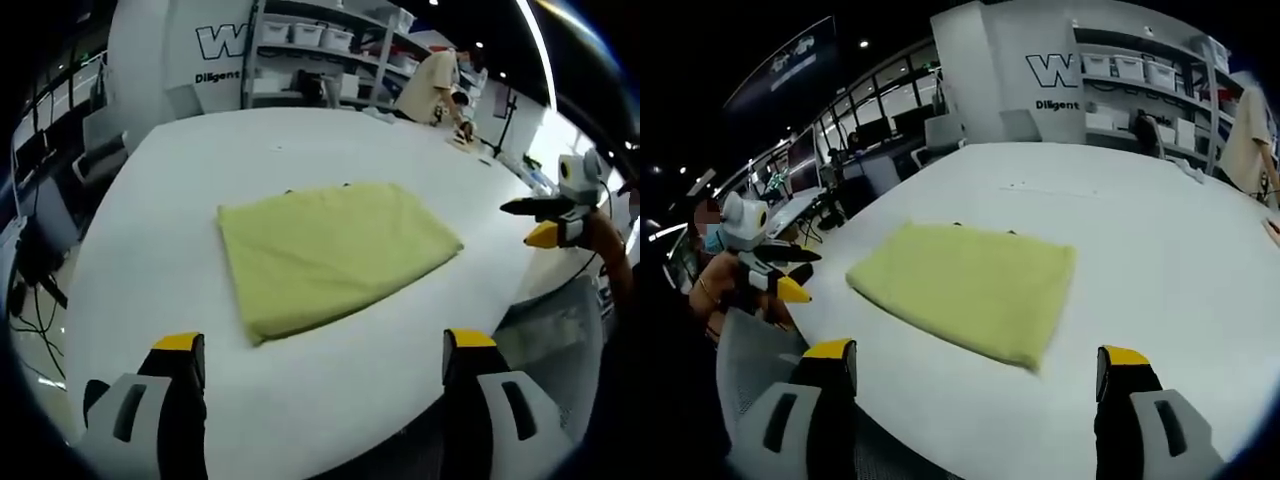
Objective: Fold the garment on the visible template until the final outline fits inside the template.
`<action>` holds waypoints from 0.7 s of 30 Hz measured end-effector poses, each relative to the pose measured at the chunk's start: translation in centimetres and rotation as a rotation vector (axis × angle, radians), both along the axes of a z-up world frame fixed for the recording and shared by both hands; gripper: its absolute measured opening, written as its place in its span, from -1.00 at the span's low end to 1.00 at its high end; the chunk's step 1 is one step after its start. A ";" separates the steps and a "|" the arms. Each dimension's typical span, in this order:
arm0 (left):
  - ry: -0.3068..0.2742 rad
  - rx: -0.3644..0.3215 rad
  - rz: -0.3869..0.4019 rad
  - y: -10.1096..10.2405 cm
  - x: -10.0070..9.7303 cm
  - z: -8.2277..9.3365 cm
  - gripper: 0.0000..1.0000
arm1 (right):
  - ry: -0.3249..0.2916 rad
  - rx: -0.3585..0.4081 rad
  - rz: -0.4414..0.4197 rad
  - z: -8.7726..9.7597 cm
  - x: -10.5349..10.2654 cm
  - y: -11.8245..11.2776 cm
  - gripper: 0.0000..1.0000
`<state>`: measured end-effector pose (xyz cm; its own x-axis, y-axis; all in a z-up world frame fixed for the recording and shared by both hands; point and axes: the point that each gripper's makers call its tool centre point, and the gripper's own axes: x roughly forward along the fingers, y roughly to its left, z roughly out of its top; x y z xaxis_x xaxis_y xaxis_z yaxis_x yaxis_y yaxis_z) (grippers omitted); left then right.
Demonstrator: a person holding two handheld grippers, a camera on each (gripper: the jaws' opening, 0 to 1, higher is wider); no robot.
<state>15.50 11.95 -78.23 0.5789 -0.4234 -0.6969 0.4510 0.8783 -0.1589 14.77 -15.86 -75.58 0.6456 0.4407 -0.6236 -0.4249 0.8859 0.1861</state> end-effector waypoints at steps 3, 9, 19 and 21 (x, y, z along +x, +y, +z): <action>0.003 0.004 -0.001 0.1 0.0 -0.1 0.89 | 0.001 0.000 -0.003 0.0 0.0 -0.1 0.96; 0.009 0.014 -0.009 0.0 -0.2 -0.4 0.90 | 0.008 0.002 -0.004 -0.2 -0.2 -0.1 0.95; 0.008 0.011 -0.004 0.2 -0.2 -0.3 0.90 | 0.006 0.012 -0.008 -0.1 -0.1 -0.1 0.96; 0.012 0.011 0.000 0.4 -0.2 -0.3 0.90 | 0.010 0.008 -0.006 -0.3 -0.1 -0.1 0.96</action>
